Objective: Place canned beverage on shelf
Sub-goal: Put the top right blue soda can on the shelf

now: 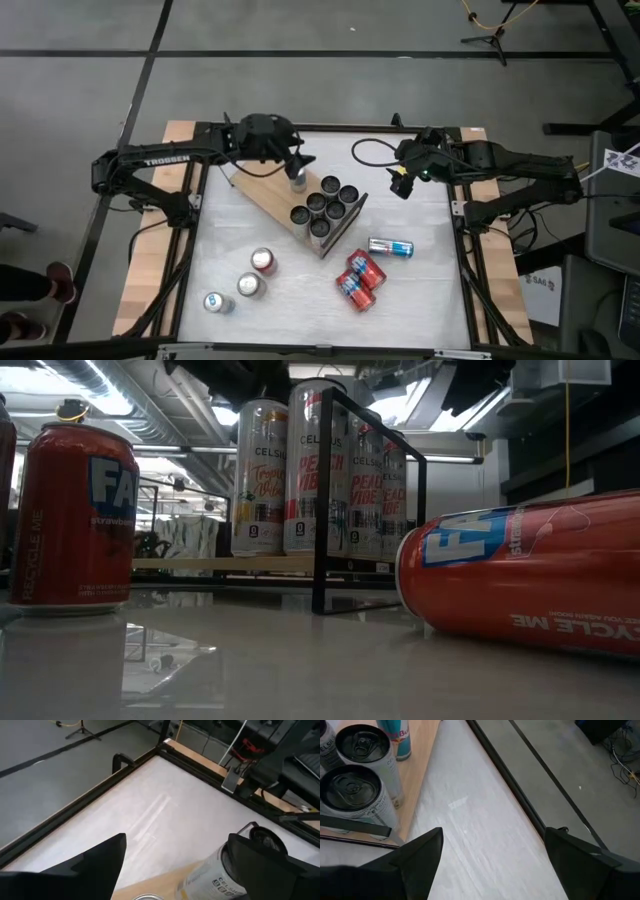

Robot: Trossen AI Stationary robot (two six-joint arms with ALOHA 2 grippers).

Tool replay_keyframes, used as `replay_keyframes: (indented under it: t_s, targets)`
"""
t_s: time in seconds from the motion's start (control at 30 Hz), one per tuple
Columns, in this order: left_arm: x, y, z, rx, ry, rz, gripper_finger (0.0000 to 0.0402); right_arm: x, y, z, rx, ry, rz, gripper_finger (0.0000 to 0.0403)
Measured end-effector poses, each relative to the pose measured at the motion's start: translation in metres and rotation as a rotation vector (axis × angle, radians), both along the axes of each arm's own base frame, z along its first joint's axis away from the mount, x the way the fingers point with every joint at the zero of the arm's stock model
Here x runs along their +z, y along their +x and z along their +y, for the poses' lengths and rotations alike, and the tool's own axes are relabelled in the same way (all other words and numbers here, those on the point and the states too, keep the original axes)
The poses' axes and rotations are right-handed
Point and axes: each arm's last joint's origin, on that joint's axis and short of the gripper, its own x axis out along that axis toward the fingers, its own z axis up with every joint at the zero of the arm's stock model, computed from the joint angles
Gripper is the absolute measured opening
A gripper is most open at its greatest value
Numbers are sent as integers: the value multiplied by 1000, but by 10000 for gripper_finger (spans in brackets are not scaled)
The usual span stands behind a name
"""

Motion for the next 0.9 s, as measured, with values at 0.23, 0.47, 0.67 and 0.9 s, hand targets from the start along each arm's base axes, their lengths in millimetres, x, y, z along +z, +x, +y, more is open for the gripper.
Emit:
replay_keyframes:
  t_s: [0.23, 0.47, 0.67, 0.9]
  targets:
    - [3, 2, -2, -10, 1, -38, 345, 0, 0, 0, 0, 0, 0, 342]
    - [18, 2, 9, 6, -21, -142, 345, 0, 0, 0, 1, 0, 0, 342]
    - [70, 0, 21, 30, 20, -110, 345, 0, 0, 0, 1, 0, 1, 342]
    - [99, 6, 31, 57, -42, 52, 345, 0, 0, 0, 0, 0, 1, 342]
